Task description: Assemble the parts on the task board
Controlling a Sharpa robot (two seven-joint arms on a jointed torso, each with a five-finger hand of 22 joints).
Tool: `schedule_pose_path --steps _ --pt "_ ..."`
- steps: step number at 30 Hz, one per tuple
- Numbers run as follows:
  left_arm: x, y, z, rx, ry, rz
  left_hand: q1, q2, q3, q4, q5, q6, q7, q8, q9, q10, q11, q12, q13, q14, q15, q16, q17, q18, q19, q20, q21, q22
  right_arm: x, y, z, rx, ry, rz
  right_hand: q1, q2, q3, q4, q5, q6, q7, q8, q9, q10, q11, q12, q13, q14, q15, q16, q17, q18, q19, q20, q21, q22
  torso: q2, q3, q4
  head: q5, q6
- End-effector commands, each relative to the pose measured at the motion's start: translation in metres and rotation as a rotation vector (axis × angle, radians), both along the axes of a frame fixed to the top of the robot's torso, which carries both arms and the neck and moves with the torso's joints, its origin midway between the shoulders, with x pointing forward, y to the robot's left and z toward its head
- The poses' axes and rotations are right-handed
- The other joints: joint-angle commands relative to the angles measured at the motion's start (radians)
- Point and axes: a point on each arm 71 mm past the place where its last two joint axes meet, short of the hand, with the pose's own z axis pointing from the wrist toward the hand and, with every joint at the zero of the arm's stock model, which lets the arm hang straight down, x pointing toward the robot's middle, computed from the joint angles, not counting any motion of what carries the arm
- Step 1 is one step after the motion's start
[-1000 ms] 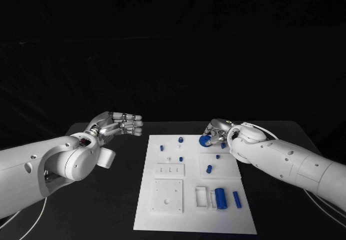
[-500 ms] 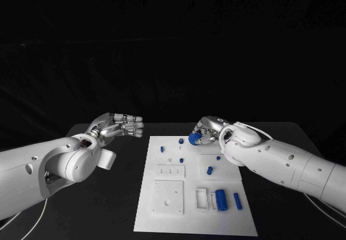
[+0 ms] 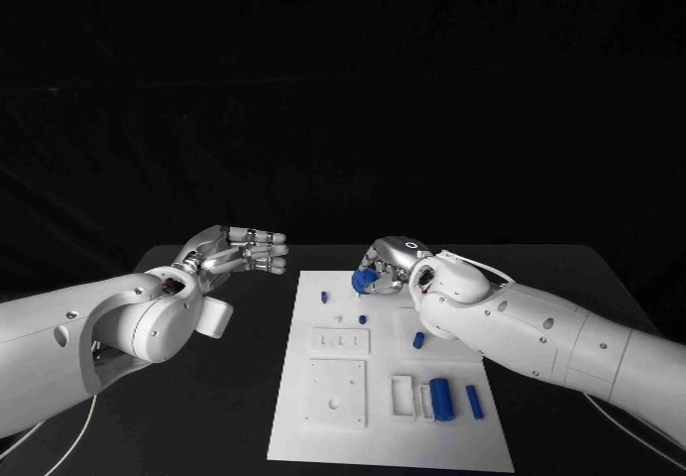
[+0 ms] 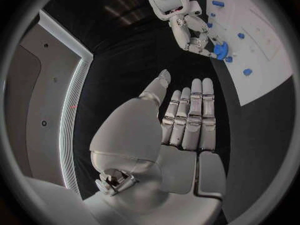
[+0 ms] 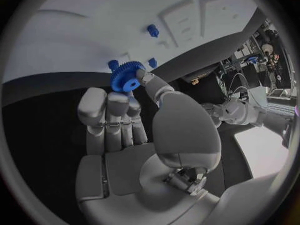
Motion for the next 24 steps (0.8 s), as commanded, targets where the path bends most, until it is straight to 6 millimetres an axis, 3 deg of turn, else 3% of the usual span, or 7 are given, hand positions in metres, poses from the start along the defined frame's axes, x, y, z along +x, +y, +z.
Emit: schedule_pose_path --steps 1,12,24 --pt "-0.001 -0.003 0.001 -0.003 -0.004 -0.016 0.001 -0.010 0.003 0.001 -0.001 -0.008 0.000 -0.004 0.001 -0.006 0.002 0.003 0.001 -0.006 -0.002 -0.003 -0.001 -0.003 -0.005 0.001 0.003 -0.001 0.001 0.005 -0.005 -0.032 -0.013 -0.004 0.008 -0.004 0.001 0.008 -0.002 0.024 0.007 0.004 0.002 0.005 -0.003 0.000 -0.001 0.002 -0.007 -0.005 0.000 -0.008 0.046 -0.005 -0.002 0.115 0.000 0.0002 0.0024 0.001 -0.002" --pt "-0.001 -0.005 0.001 -0.004 -0.004 -0.020 0.001 -0.010 0.003 0.001 -0.001 -0.008 0.000 -0.004 0.001 -0.006 0.002 0.003 0.001 -0.006 -0.002 -0.003 -0.001 -0.003 -0.005 0.001 0.003 -0.001 0.006 0.015 -0.023 -0.076 0.024 -0.005 0.007 -0.004 -0.003 0.010 -0.001 0.022 0.007 0.004 0.002 0.004 -0.003 -0.001 -0.001 0.003 -0.007 -0.006 0.000 -0.007 0.047 -0.005 -0.004 0.114 0.001 0.0016 -0.0007 0.003 -0.006" --pt "-0.001 -0.006 0.001 -0.004 -0.003 -0.022 0.001 -0.010 0.003 0.001 -0.001 -0.008 0.000 -0.004 0.001 -0.006 0.002 0.003 0.001 -0.006 -0.002 -0.003 -0.001 -0.003 -0.005 0.001 0.003 -0.001 0.007 0.023 -0.030 -0.088 0.035 0.002 0.005 -0.004 -0.012 0.014 -0.003 0.012 0.009 0.004 0.001 0.000 -0.001 -0.007 -0.005 0.002 -0.006 -0.010 -0.003 -0.007 0.047 -0.004 -0.011 0.113 -0.001 0.0015 0.0005 0.005 -0.005"
